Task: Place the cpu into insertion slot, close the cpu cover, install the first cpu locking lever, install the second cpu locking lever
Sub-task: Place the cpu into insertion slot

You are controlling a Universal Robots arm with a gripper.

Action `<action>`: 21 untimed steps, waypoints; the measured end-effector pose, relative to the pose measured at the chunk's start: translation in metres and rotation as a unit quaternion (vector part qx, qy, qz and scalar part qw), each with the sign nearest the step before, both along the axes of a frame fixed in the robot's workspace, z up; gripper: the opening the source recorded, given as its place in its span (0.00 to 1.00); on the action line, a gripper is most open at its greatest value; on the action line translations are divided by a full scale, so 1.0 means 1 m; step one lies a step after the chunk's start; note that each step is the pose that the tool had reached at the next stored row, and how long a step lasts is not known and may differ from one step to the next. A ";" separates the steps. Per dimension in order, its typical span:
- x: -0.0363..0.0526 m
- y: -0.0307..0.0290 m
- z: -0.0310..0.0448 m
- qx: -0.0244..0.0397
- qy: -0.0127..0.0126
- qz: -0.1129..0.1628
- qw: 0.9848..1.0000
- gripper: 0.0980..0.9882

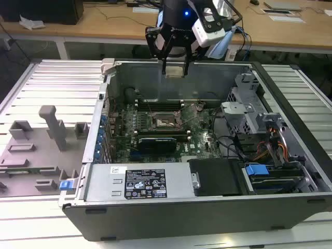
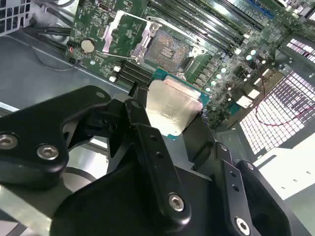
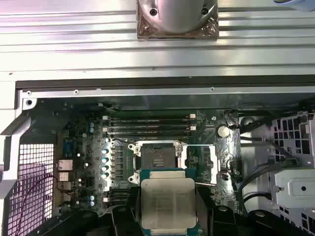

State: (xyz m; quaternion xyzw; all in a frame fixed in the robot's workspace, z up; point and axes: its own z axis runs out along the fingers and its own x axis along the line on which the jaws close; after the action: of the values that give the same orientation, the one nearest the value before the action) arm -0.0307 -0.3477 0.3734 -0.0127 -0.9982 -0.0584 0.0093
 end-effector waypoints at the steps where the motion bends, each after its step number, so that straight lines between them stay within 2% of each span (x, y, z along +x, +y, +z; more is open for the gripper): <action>1: 0.0000 0.0000 0.0000 0.001 0.000 0.000 1.000 0.50; 4: 0.0000 0.0000 -0.0001 0.001 0.000 0.000 1.000 0.50; 8: -0.0003 0.0000 -0.0059 0.001 0.000 0.000 1.000 0.50; 11: -0.0010 0.0000 -0.0144 0.001 -0.002 0.000 1.000 0.50; 13: -0.0021 0.0000 -0.0249 0.001 -0.002 0.000 1.000 0.50; 17: -0.0027 0.0000 -0.0321 0.001 -0.003 0.000 1.000 0.50; 19: -0.0028 0.0000 -0.0340 0.001 -0.003 -0.008 1.000 0.50; 21: -0.0029 0.0000 -0.0355 0.000 -0.003 -0.036 0.999 0.50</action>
State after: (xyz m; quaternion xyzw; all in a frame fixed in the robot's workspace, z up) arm -0.0336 -0.3478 0.3379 -0.0482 -0.9971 -0.0589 0.0045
